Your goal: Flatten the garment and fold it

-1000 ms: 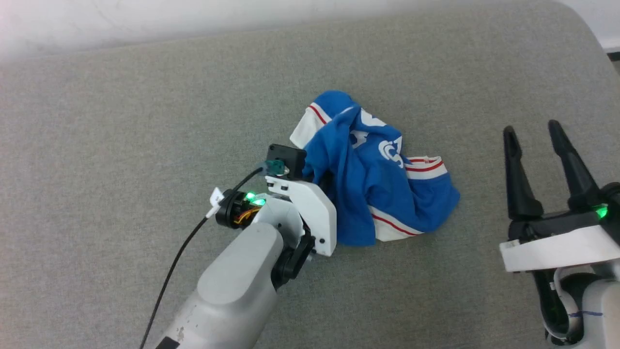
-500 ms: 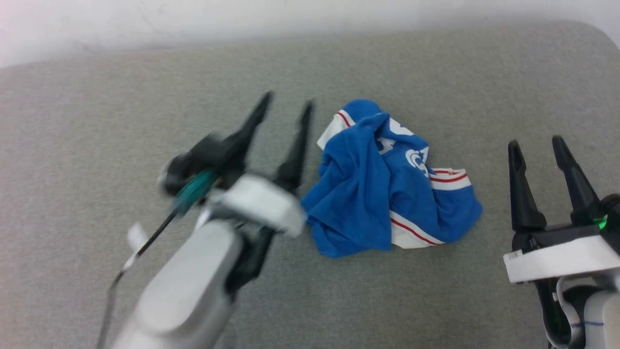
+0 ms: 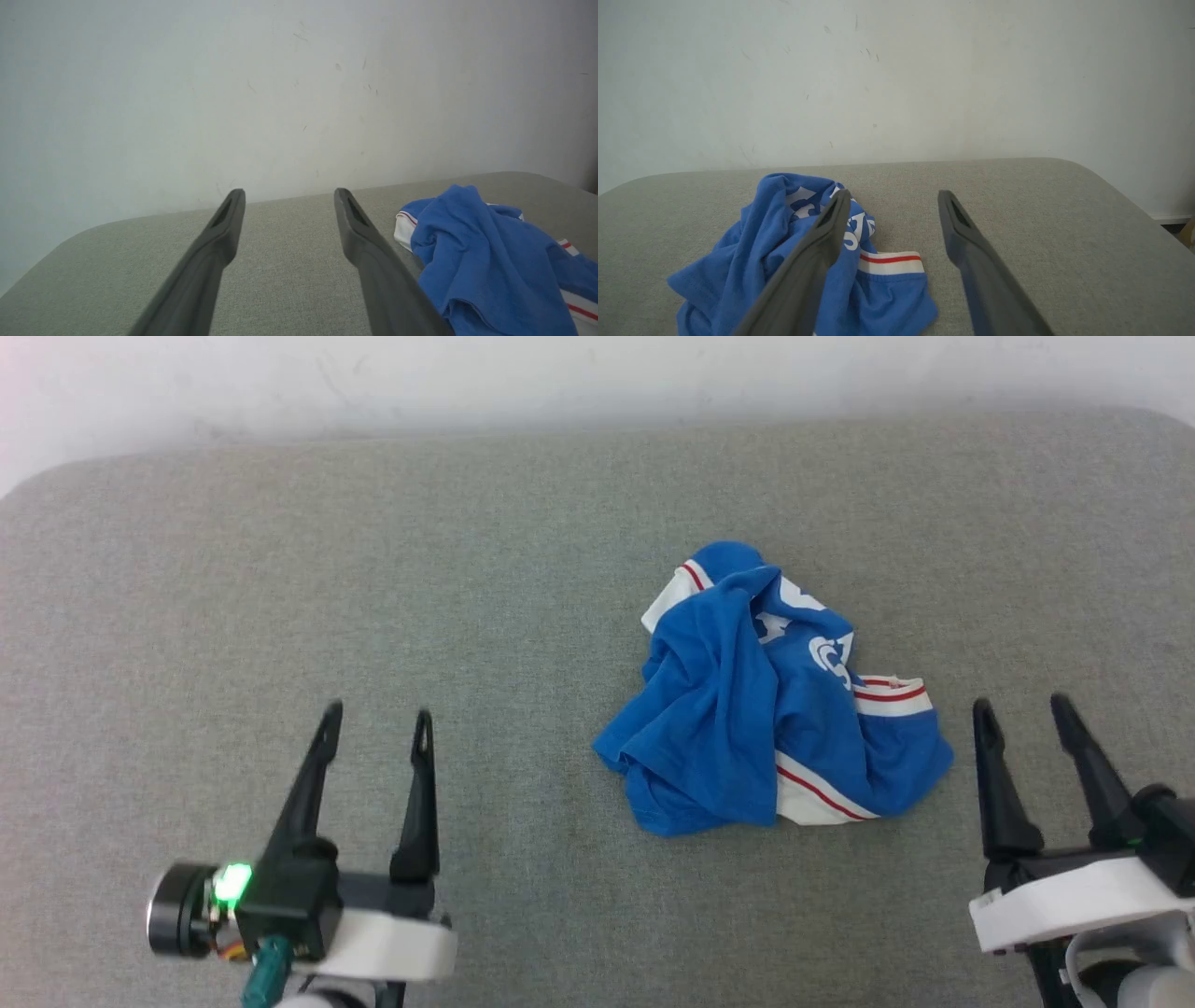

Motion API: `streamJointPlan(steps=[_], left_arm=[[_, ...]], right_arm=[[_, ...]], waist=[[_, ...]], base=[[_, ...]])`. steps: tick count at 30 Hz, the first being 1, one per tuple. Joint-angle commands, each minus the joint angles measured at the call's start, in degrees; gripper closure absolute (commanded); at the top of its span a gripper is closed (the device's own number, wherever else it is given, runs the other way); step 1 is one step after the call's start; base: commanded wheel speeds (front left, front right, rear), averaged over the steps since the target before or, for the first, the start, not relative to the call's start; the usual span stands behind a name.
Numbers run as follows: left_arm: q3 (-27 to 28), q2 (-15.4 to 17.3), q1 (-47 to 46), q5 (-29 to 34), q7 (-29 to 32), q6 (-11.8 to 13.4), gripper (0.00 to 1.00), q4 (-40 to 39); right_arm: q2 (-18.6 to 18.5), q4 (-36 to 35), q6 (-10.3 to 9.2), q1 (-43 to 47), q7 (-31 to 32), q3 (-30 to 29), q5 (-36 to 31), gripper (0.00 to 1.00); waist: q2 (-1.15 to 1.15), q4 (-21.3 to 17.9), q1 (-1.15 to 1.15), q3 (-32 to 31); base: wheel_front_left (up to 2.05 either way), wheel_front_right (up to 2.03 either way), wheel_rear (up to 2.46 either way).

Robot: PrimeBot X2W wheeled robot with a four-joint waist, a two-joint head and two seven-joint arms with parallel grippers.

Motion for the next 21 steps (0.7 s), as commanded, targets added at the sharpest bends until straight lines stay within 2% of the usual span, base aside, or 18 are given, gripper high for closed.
streamJointPlan(steps=[1,8,12,16,19,21], left_arm=[[0.44,-0.04,1.06,1.07,-0.25,-0.15,0.00,0.01],[2.33,-4.62,2.44,2.25,-0.26,-2.50,0.00,-1.03],[3.38,-6.31,1.96,3.27,-0.26,-3.74,0.00,-1.30],[3.77,-7.56,0.96,4.35,-0.27,-5.15,0.00,-0.92],[3.73,-8.89,-0.17,5.01,-0.27,-6.18,0.00,-0.35],[3.59,-9.86,-0.91,5.45,-0.27,-6.88,0.00,0.18]], right_arm=[[0.21,0.72,-0.12,0.72,-0.40,0.00,0.67,0.00],[0.12,2.47,-0.12,-0.81,1.49,-1.70,3.94,0.00],[-3.98,1.63,-0.12,-5.85,7.37,-1.89,5.26,0.00],[-9.82,3.32,-0.12,-11.18,16.25,-0.55,8.74,0.00],[-12.74,6.03,-0.12,-13.36,23.90,0.38,12.24,0.00],[-15.76,7.69,-0.12,-13.99,28.15,2.84,13.46,0.00]], waist=[[0.00,0.09,0.01,-0.14],[0.00,1.03,0.01,-0.03],[0.00,0.74,0.01,1.45],[0.00,0.84,0.01,3.96],[0.00,1.62,0.01,5.82],[0.00,2.42,0.01,6.94]], base=[[0.00,0.00,0.00],[0.00,0.00,0.00],[0.00,0.00,0.00],[0.00,0.00,0.00],[0.00,0.00,0.00],[0.00,0.00,0.00]])
